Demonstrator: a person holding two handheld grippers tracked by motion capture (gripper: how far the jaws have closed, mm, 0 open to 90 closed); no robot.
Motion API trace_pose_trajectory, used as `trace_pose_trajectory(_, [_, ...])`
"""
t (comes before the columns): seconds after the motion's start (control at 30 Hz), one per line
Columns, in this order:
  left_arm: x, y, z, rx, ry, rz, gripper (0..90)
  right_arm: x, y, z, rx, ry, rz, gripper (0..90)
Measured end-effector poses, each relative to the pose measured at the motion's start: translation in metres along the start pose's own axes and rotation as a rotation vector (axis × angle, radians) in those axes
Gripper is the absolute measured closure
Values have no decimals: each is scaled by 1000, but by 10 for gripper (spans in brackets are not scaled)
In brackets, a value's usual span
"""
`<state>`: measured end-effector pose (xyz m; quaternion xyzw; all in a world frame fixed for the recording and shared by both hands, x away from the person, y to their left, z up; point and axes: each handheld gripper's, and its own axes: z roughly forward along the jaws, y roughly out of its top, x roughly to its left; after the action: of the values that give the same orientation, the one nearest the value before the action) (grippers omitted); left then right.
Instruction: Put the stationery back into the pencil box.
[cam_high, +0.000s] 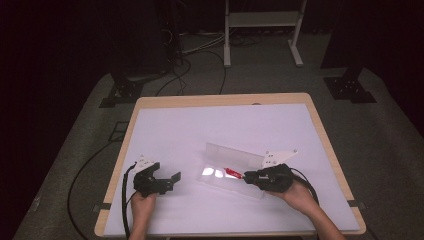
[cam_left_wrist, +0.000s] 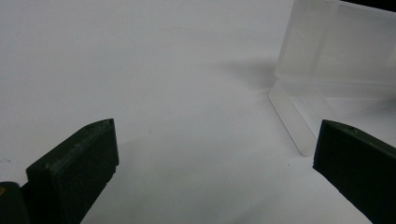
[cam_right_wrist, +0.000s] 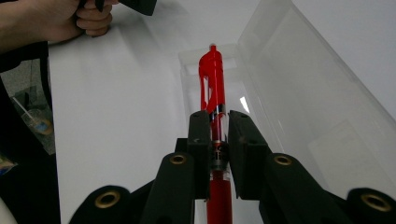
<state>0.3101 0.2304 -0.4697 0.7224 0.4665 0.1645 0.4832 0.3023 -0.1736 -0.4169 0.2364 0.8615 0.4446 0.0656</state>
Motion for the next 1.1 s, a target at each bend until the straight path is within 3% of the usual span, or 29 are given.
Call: trace_pose_trajectory(1.1, [0,0,0,1,1,0,0,-10,4,32,34,10,8,788])
